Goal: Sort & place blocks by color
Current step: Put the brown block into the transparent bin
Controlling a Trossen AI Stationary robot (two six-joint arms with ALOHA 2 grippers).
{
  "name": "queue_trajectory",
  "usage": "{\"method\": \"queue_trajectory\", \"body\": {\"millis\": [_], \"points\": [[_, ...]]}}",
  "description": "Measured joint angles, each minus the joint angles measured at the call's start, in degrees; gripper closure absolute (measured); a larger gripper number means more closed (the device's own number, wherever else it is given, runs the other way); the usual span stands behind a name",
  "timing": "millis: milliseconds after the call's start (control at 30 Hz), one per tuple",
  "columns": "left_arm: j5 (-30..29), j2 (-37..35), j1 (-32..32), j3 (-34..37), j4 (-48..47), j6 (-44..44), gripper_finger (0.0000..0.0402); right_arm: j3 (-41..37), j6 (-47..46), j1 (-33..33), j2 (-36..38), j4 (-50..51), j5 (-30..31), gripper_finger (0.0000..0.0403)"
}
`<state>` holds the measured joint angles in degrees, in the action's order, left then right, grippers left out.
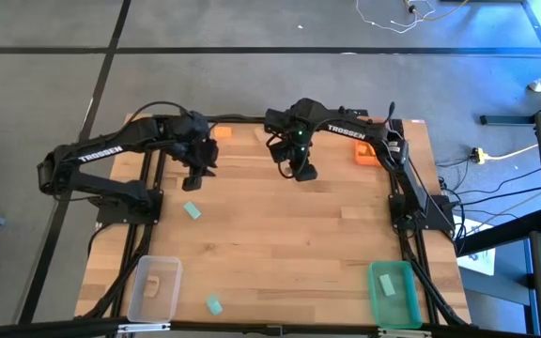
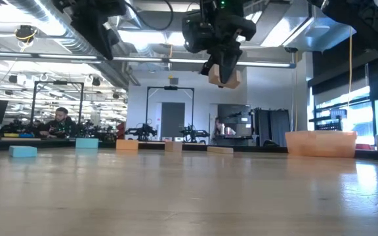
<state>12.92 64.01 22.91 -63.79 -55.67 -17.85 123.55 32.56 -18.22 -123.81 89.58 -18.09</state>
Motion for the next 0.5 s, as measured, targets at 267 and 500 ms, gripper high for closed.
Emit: {"method": "queue_trajectory", "body": {"millis": [267,500], "points": [[-0.6,0.0,-1.9,0.0,-0.4,1.1,0.0286,0.0,0.6,0.4,0.1,-1.2,-1.9,0.0358],[-0.8,-0.9,-3.3,0.1,-0.6,2.5,0.0286,2.2,0.4,1.0,4.0,0.2,-2.8,0.0358]]}}
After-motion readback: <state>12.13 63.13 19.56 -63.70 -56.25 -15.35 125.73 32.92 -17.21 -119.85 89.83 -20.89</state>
